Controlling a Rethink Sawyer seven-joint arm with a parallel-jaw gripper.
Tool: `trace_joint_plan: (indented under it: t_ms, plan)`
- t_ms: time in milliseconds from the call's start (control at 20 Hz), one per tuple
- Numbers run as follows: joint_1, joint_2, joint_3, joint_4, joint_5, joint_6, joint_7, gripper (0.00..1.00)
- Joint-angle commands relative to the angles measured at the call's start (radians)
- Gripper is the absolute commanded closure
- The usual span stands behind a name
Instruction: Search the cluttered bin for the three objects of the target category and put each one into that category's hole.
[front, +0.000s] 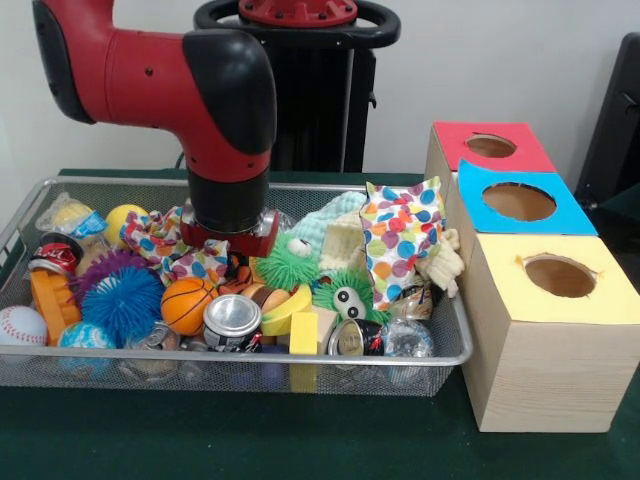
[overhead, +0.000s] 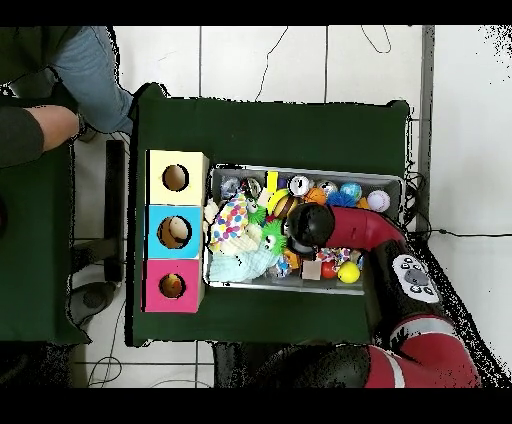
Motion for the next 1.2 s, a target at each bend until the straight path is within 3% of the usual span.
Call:
trace_joint_plan:
  t_ms: [50,1200]
  plan:
    - [0.046,-0.017,0.034,0.108,0.103,-0.088,0.247,1.00]
    - [0.138,-0.019,-0.035,0.157,0.270,-0.148,0.247,1.00]
